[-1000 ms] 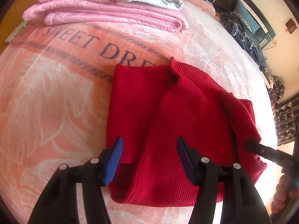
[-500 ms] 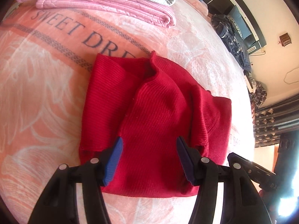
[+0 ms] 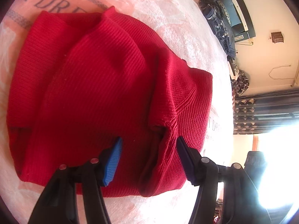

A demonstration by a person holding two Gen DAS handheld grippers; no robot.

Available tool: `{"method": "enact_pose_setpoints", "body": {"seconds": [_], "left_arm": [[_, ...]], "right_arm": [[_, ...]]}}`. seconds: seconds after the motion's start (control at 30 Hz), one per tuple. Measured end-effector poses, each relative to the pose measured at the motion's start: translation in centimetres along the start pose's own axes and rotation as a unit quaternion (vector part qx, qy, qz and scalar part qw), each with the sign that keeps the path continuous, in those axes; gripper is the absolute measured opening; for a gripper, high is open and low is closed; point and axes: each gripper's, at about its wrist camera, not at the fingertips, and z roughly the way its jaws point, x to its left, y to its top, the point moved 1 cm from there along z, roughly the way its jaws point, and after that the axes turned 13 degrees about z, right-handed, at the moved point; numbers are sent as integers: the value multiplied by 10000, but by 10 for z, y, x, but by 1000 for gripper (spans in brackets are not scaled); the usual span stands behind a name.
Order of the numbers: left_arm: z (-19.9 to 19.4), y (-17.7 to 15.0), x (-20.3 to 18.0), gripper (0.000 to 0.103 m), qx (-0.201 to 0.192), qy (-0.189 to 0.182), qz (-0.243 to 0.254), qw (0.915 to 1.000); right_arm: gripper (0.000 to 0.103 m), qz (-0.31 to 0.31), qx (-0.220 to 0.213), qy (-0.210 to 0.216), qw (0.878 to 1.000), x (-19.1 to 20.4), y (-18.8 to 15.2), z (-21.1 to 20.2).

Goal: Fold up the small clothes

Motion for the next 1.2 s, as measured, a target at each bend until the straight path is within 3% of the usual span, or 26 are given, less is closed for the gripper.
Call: {"method": "enact_pose_setpoints", "body": {"seconds": [0.17, 0.47, 0.57, 0.63, 0.87, 0.9, 0.93, 1.0, 1.1, 1.2], "left_arm": [[16, 5, -13, 60, 6, -179, 326, 9993], [28, 11, -24, 58, 115, -507, 702, 9962], [26, 14, -23, 43, 172, -660, 705, 9952], [26, 15, -19, 20, 212, -818, 658, 9942], [33, 12, -27, 20, 454, -438, 955, 9934], [34, 12, -30, 25, 477, -329, 1071, 9926], [34, 13, -31, 39, 447, -213, 1115, 9925], [40, 15, -32, 51, 424, -393, 948, 9938], [47, 15, -37, 50, 430, -413, 925, 9939], [50, 18, -48, 18, 412, -398, 1061, 9927]], "right_arm": [[34, -220, -170, 82, 9996, 9, 2, -15], [34, -62, -36, -113, 9999, -6, 10, 4], [34, 5, -11, -184, 9998, -13, 12, 8], [34, 35, 8, -222, 9997, -17, 12, 11], [34, 69, 43, -271, 9996, -22, 12, 14], [34, 62, 47, -272, 9996, -22, 12, 14], [34, 59, 43, -283, 9996, -22, 11, 14], [34, 57, 49, -288, 9996, -22, 10, 14], [34, 48, 56, -308, 9995, -22, 10, 15], [34, 72, 64, -314, 9995, -22, 9, 16]]}}
